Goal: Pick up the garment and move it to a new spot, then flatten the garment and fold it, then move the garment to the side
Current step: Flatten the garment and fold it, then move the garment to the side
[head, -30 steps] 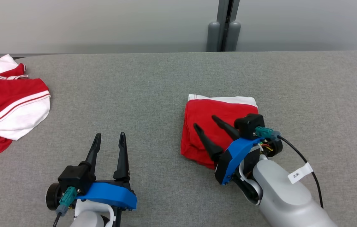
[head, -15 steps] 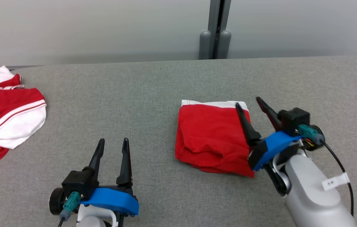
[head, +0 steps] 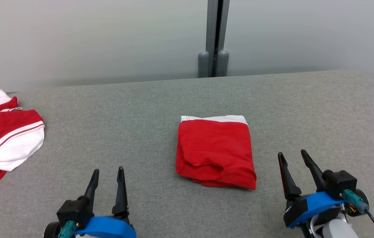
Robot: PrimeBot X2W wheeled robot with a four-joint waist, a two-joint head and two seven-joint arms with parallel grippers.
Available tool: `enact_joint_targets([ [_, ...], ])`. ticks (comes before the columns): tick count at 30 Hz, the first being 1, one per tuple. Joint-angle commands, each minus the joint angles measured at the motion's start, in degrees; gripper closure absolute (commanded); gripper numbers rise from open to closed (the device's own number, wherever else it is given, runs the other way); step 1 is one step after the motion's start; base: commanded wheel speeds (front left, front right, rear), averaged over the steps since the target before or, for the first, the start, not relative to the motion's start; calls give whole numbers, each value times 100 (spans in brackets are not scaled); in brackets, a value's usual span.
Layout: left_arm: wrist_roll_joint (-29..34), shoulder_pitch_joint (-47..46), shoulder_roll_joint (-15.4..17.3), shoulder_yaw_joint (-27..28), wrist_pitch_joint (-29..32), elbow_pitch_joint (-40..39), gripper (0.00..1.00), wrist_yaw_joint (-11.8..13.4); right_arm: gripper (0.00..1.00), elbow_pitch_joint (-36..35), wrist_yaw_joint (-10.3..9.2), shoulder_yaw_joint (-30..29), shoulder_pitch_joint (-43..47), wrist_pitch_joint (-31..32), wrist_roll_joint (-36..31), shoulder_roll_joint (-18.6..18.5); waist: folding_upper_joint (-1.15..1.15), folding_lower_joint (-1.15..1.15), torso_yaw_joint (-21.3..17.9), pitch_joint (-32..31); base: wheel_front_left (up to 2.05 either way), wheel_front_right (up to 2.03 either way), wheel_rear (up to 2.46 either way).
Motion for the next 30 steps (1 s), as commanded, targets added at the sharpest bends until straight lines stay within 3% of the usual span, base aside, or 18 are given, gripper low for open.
enact_joint_targets([
  [1,45,91,-19,78,-27,12,0,16,0,-100,1,-6,137,-4,48,3,0,0,-34,-37,0,0,0],
  [16,232,398,-162,428,-27,61,0,-108,0,-656,1,25,583,286,74,7,0,0,-10,-135,0,0,0],
  [30,373,308,-222,491,-27,97,0,-187,0,-726,1,-6,347,438,-84,7,0,0,75,1,0,0,0],
])
